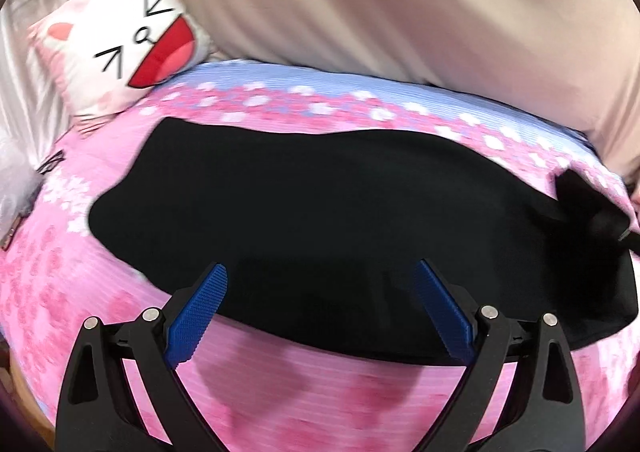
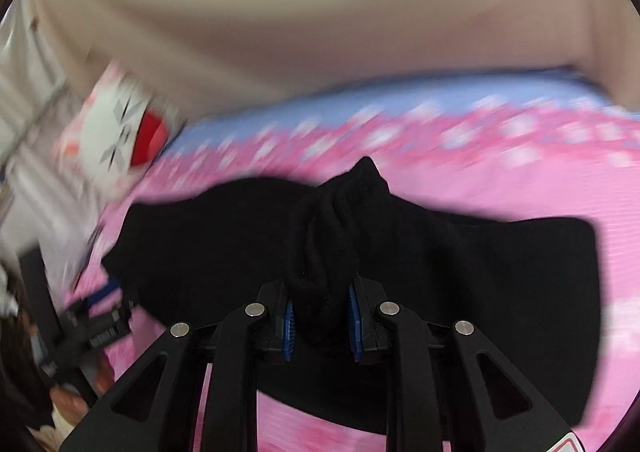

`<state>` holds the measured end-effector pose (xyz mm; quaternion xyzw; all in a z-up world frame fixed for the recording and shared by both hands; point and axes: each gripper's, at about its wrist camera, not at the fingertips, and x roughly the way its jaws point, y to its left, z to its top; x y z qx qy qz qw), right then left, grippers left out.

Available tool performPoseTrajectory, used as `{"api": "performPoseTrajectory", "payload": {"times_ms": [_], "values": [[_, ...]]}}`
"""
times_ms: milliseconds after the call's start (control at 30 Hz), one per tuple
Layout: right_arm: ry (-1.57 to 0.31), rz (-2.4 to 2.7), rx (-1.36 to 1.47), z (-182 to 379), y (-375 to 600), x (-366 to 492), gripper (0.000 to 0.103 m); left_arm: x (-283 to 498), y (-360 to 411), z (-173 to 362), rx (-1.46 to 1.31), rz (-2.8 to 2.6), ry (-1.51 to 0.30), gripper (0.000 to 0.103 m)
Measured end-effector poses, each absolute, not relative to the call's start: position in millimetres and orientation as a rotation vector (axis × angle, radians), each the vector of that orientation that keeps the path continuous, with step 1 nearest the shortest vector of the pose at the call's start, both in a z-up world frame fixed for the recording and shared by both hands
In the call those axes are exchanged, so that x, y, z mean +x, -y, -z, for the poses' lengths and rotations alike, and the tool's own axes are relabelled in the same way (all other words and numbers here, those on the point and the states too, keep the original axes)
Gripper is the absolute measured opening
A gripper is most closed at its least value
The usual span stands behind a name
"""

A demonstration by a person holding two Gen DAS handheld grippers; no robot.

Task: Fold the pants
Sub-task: 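Grasp the folded end of the black trousers with the right gripper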

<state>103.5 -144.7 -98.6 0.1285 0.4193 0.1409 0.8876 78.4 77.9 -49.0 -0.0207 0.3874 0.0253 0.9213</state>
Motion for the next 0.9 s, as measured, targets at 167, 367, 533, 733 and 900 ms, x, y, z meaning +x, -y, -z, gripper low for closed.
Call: {"api": "performPoseTrajectory", "payload": {"times_ms": [167,367,533,733,900], "values": [[-0.890,-0.220,0.174,118.9,121.9,113.6,0.021,88.2,-122.1,61.2,-0.067,-0.091,-0.840,0.092],[-0.870,-0.209,0.159,95.6,118.4,123.2,0.025,93.2,-169.0,67.4,-0.294,-0.067,-0.841,0.092],[-0.889,-0.285,0.121,108.2,104.3,103.9,0.056,92.5,-167.0,67.3,-0.268,-0.056,-0.846,0.092],[-0.726,-0.036,0.219,68.5,203.2,38.0,0.065,88.2,-160.4,64.2,-0.230,-0.058,-0.835,0.092],[-0.791,0.198,0.466,108.2,316.5,4.9,0.067,88.9,-140.6,58.7,-0.212,-0.041,-0.833,0.092]]}}
